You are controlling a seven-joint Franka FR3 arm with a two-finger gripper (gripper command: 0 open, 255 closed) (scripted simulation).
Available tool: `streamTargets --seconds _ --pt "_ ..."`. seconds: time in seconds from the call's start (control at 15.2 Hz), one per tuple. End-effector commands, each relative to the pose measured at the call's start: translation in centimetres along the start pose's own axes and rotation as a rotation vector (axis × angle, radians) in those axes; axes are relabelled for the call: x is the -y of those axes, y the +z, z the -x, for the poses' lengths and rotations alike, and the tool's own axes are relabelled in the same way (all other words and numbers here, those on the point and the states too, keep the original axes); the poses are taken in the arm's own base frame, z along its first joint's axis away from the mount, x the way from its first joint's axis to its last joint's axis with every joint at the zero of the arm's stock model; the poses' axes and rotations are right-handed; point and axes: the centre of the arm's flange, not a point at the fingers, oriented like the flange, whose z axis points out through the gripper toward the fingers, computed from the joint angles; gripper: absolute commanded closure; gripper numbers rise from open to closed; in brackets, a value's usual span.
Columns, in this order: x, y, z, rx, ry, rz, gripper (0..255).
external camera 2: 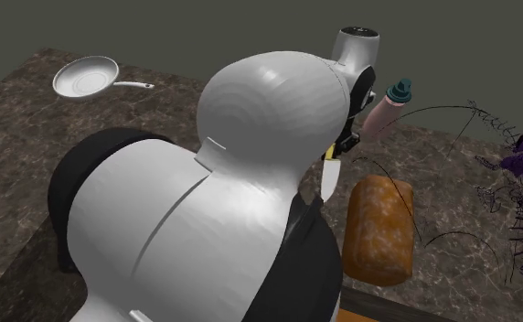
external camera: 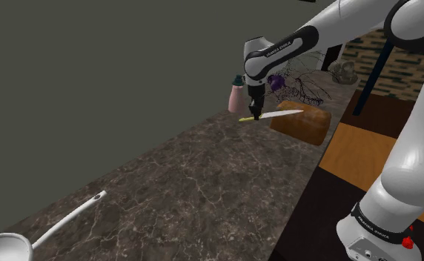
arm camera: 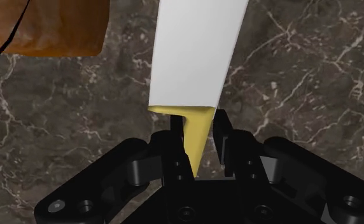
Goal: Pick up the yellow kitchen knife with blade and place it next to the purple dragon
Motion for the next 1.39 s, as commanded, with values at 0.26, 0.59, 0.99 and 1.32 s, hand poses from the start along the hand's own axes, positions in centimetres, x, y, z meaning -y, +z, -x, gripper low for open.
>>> streamTargets --seconds 0.26,0.59,0.99,1.32 --pt "0.2 3.0 -0.6 -0.001 0.0 0.0 255" --pt "0.4 5.6 -1.0 -0.001 0.0 0.0 255" --pt "0.6 7.9 -1.4 -0.001 0.0 0.0 255" --pt "0.6 7.9 -1.4 -0.001 0.0 0.0 255"
